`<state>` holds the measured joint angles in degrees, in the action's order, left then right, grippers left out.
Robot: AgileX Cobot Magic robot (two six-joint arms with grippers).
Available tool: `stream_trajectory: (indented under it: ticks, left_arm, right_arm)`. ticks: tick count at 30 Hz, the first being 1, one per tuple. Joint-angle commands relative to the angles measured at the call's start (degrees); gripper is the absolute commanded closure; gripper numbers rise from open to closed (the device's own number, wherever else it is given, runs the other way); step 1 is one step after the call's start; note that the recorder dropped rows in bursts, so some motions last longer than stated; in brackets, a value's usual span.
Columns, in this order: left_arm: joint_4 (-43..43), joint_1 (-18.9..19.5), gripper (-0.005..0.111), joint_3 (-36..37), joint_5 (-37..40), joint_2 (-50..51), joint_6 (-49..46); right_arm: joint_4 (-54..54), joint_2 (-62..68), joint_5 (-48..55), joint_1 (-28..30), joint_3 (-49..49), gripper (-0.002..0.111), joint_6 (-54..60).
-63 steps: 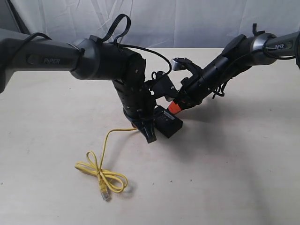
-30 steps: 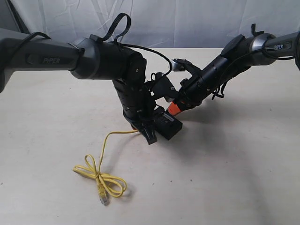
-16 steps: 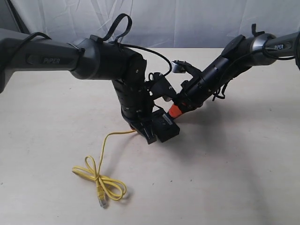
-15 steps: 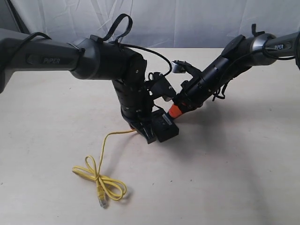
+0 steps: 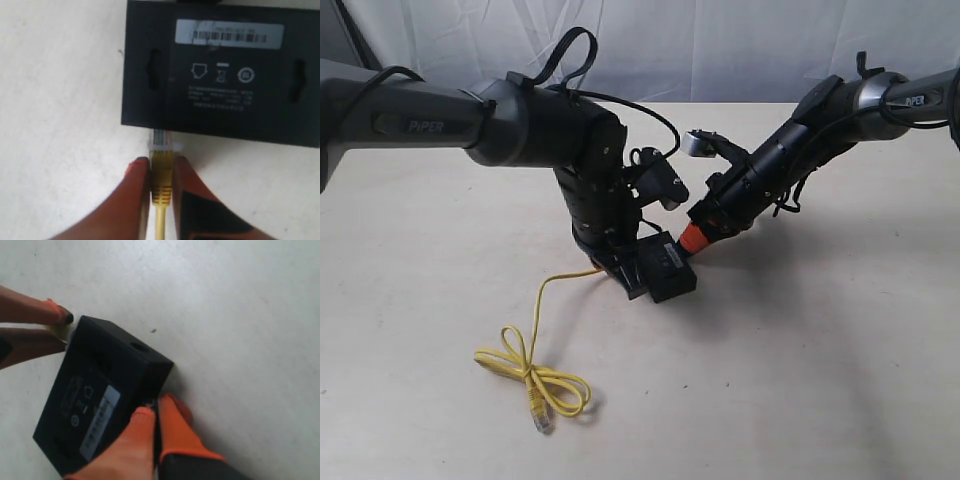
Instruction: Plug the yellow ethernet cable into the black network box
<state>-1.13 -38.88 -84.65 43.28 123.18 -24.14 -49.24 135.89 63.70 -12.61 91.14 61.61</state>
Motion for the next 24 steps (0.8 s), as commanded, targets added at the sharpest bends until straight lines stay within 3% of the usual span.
stream_trajectory:
  ticks: [1, 7, 16, 24]
  left_arm:
    - [2.6, 0.0, 0.107, -0.3, -2.3, -0.5, -0.4]
    - [7.6, 0.0, 0.107, -0.3, -2.2, -0.5, -5.8]
    - [9.6, 0.0, 0.107, -0.3, -5.2, -0.5, -4.3]
    - [11.8, 1.3, 0.107, -0.3, -1.0, -1.7, -5.0]
  right_arm:
    - [1.0, 0.6, -0.5, 0.0, -0.5, 0.109, 0.1]
    - [1.0, 0.6, -0.5, 0.0, -0.5, 0.109, 0.1]
    - [1.0, 0.6, -0.5, 0.0, -0.5, 0.109, 0.1]
    - [0.9, 0.6, -1.3, 0.0, -0.5, 0.109, 0.1]
